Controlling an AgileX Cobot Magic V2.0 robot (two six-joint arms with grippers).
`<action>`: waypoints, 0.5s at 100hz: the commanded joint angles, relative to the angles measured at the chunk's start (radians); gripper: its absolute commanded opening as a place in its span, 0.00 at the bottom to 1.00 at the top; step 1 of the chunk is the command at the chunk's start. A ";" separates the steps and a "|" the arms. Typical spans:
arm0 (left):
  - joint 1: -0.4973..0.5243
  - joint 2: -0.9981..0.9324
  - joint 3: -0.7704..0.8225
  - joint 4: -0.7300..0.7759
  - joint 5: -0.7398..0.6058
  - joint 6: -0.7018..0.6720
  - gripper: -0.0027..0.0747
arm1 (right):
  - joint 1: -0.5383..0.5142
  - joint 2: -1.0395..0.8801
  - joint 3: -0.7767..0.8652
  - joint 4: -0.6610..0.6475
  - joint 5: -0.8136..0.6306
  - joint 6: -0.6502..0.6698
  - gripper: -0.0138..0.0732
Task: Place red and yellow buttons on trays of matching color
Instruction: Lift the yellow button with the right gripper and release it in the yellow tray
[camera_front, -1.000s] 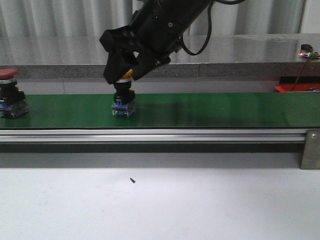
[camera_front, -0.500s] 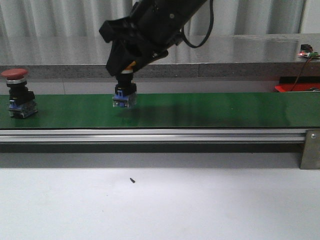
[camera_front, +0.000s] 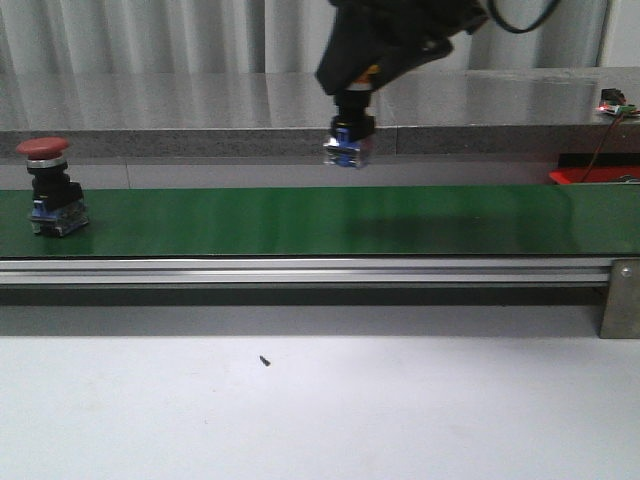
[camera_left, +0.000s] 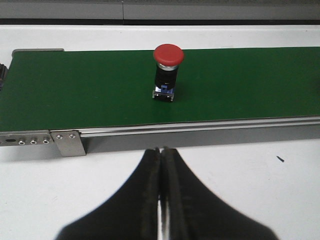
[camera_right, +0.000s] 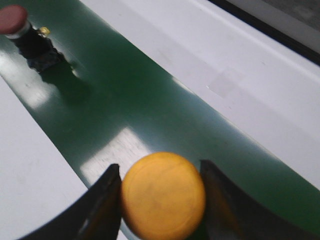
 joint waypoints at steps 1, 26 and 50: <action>-0.009 0.002 -0.026 -0.018 -0.071 0.001 0.01 | -0.052 -0.111 0.032 0.025 -0.035 -0.008 0.34; -0.009 0.002 -0.026 -0.018 -0.071 0.001 0.01 | -0.233 -0.272 0.222 0.025 -0.043 -0.008 0.34; -0.009 0.002 -0.026 -0.018 -0.071 0.001 0.01 | -0.430 -0.412 0.361 0.025 -0.071 -0.008 0.34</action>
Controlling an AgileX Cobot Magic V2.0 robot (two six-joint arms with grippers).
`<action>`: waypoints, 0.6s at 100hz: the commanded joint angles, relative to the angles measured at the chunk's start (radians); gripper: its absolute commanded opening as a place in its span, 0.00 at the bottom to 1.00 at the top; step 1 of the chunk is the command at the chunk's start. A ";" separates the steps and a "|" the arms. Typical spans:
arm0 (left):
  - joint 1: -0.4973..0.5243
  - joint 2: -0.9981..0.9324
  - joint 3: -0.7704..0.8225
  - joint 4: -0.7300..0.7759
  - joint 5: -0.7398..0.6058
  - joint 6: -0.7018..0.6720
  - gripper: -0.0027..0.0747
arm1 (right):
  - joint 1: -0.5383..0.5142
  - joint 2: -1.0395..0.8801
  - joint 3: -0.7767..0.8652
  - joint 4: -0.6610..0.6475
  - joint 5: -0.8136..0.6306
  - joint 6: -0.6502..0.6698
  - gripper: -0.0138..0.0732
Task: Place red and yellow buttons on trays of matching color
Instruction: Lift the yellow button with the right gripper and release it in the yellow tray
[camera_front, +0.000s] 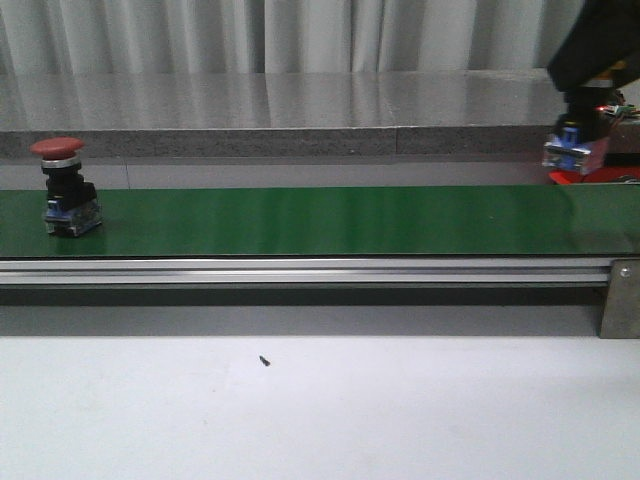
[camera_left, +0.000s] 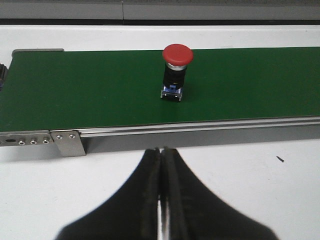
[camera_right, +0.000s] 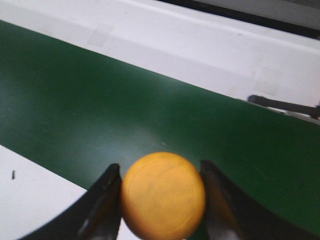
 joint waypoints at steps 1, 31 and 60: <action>-0.009 0.002 -0.026 -0.018 -0.071 0.001 0.01 | -0.073 -0.073 0.009 0.025 -0.052 -0.008 0.34; -0.009 0.002 -0.026 -0.018 -0.071 0.001 0.01 | -0.350 -0.103 0.045 0.027 -0.013 -0.007 0.34; -0.009 0.002 -0.026 -0.018 -0.071 0.001 0.01 | -0.475 -0.098 0.046 0.040 -0.160 -0.007 0.34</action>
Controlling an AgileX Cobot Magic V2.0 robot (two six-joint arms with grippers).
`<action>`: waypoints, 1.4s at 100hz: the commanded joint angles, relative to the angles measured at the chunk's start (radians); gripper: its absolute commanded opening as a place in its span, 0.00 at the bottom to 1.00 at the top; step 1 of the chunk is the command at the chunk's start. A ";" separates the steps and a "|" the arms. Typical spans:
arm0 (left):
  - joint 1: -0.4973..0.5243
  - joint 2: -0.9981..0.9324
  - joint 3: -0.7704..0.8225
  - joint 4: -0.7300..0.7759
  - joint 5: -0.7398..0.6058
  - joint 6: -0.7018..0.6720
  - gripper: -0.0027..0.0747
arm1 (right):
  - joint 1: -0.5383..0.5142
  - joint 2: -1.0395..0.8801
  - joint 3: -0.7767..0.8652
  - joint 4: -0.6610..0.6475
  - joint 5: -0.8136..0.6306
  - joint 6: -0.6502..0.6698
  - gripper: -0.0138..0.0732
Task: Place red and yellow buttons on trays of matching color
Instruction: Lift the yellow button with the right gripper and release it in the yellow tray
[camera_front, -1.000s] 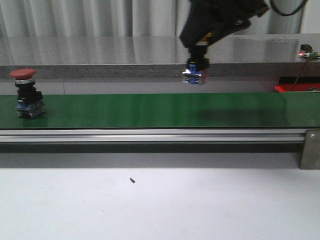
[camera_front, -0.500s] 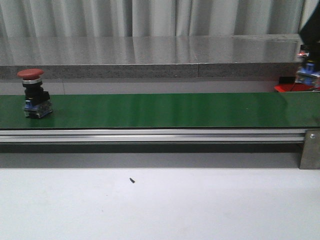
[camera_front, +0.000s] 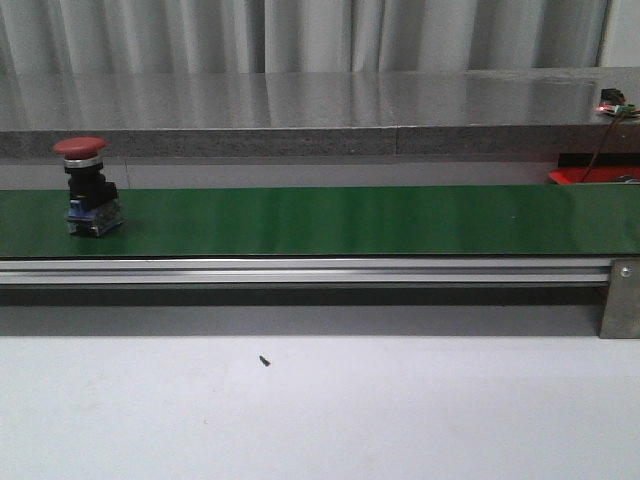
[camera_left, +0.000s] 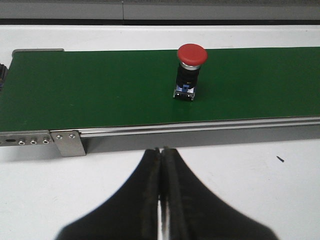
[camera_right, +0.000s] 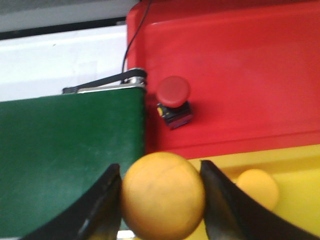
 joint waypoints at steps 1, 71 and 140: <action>-0.009 0.002 -0.026 -0.018 -0.071 0.001 0.01 | -0.019 -0.025 -0.027 0.042 -0.125 -0.007 0.34; -0.009 0.002 -0.026 -0.018 -0.071 0.001 0.01 | -0.019 0.354 -0.249 0.142 -0.181 -0.007 0.34; -0.009 0.002 -0.026 -0.018 -0.071 0.001 0.01 | -0.177 0.355 -0.240 0.140 -0.124 0.011 0.34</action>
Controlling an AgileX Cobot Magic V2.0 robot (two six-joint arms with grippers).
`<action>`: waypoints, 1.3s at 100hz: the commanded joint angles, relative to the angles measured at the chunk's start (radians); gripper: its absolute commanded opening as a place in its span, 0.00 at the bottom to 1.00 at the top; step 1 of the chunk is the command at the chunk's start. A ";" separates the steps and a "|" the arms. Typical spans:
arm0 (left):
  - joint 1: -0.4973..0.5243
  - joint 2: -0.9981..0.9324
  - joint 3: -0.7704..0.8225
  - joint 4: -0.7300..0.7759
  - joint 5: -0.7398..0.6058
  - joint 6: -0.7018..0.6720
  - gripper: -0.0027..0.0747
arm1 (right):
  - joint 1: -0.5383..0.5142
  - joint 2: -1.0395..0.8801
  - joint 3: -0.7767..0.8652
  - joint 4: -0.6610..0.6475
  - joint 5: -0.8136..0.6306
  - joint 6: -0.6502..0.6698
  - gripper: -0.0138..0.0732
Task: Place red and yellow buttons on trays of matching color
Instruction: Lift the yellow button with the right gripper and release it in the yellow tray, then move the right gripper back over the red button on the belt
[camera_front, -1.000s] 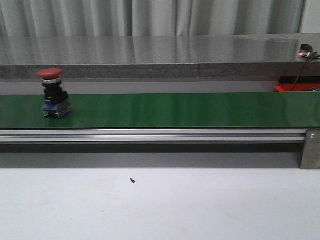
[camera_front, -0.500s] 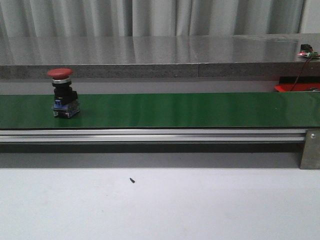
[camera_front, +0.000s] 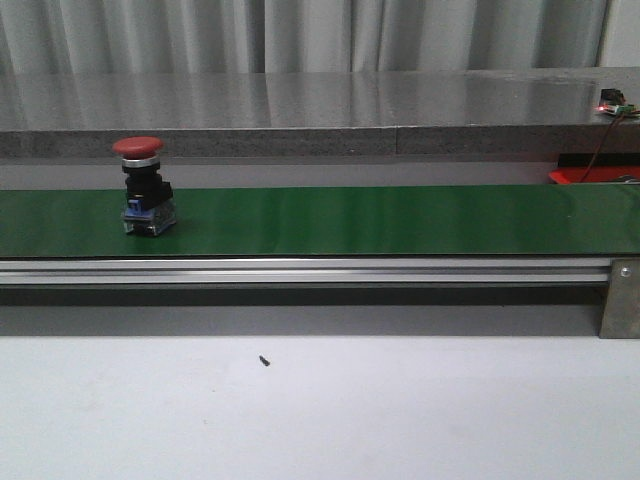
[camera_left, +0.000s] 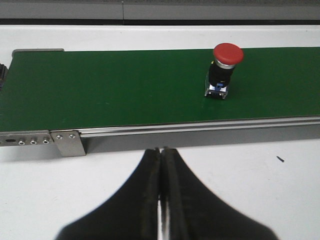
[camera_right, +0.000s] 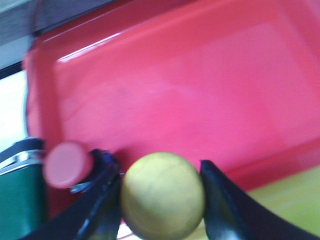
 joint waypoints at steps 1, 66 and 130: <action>-0.009 0.002 -0.026 -0.018 -0.071 0.001 0.01 | -0.060 -0.048 -0.027 0.024 -0.023 -0.002 0.34; -0.009 0.002 -0.026 -0.018 -0.071 0.001 0.01 | -0.171 0.008 0.126 0.006 -0.133 -0.003 0.38; -0.009 0.002 -0.026 -0.018 -0.071 0.001 0.01 | -0.140 -0.135 0.125 0.010 -0.123 -0.009 0.83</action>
